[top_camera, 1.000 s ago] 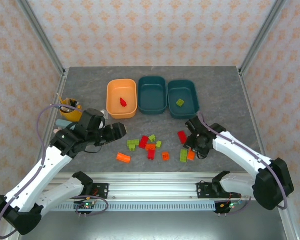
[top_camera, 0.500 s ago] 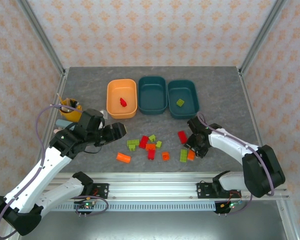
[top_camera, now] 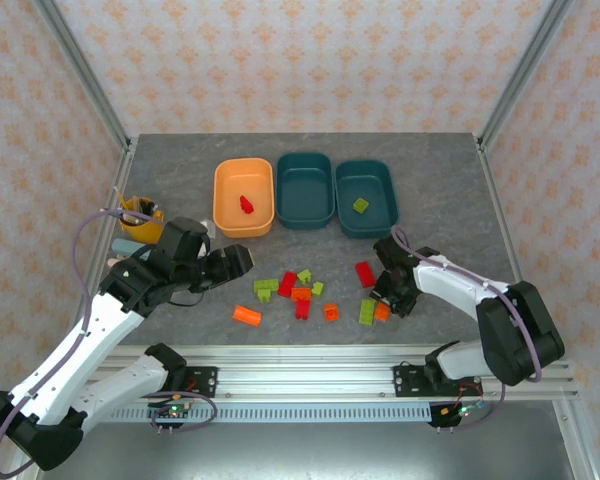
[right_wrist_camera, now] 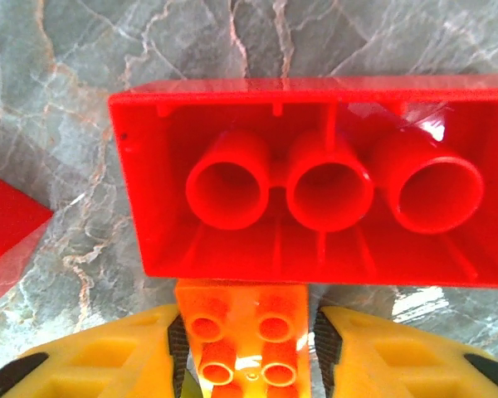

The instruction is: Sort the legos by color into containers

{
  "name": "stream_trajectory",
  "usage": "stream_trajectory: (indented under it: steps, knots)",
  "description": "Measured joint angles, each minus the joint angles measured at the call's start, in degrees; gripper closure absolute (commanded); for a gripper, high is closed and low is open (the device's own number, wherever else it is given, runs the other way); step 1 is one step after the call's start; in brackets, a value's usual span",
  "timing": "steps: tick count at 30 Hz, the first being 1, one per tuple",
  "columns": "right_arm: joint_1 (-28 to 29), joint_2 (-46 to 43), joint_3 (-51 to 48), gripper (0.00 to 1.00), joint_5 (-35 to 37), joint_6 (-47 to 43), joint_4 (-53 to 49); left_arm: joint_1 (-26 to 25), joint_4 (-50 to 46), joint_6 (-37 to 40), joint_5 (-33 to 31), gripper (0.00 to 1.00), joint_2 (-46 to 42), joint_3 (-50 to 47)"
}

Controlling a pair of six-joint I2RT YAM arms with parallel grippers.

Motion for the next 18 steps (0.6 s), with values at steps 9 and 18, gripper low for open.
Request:
stream_trajectory:
  steps: [9, 18]
  knots:
    - [-0.1, 1.3, 0.1, 0.63, 0.1, 1.0, -0.2, 0.0, 0.1, 0.0, 0.0, 0.21, 0.4, 0.0]
    - [-0.1, -0.2, 0.3, 0.67, 0.5, 2.1, -0.6, 0.0, 0.3, 0.0, 0.0, 0.21, 0.4, -0.1]
